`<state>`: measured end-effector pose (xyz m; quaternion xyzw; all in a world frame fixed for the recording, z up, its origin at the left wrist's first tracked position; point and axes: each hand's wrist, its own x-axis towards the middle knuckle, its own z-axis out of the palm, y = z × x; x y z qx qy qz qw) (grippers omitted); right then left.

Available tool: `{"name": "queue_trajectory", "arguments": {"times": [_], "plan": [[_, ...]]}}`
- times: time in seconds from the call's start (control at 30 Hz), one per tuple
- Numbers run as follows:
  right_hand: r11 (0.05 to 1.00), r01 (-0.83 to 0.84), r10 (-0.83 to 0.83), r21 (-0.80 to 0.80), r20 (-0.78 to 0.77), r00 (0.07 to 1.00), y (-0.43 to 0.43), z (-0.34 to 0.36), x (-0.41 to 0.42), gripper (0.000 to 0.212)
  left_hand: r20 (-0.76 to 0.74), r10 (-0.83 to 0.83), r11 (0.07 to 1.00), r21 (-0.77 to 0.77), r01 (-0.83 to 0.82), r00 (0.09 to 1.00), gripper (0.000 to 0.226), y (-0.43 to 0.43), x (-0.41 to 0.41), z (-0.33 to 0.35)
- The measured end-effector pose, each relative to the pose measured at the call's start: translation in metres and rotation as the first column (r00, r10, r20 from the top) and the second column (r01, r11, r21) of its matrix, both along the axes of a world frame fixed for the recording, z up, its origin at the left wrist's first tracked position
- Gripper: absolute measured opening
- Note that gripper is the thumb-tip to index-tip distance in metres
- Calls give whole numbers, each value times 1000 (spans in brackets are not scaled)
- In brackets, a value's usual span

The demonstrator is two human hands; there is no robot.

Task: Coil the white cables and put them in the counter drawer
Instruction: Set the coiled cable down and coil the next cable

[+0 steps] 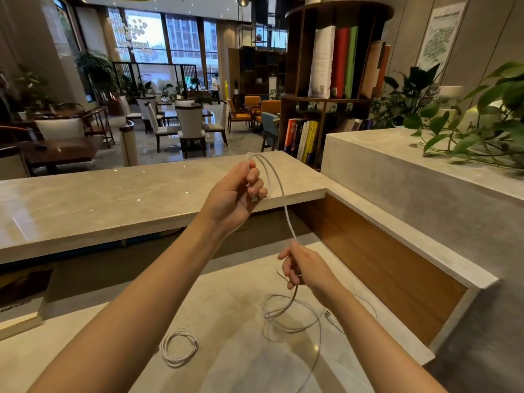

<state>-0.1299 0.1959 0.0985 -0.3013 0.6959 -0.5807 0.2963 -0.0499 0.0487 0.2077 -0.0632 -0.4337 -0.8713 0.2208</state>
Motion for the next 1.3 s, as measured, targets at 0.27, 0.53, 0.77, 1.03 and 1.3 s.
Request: {"name": "queue_trajectory", "arguments": {"times": [0.27, 0.53, 0.77, 1.03, 1.3], "plan": [[905, 57, 340, 421, -798, 498, -16, 42, 24, 30, 2, 438, 473, -851, -229, 899, 12, -6, -8, -7], [994, -36, 111, 106, -904, 412, -4, 121, 3, 16, 255, 288, 474, -876, 94, 923, 24, -13, 9, -14], [997, -11, 80, 82, -924, 374, -3, 139, -31, 19, 316, -228, 925, -225, 307, 921, 28, -14, 14, -12], [977, 94, 134, 194, -889, 437, -2, 111, -40, 24, 151, -561, 826, 167, 539, 814, 19, -12, 12, -24], [982, 91, 39, 165, -650, 759, 3, 82, -40, 16, 151, -548, 835, 161, 527, 823, 11, -7, 14, -25]]}}
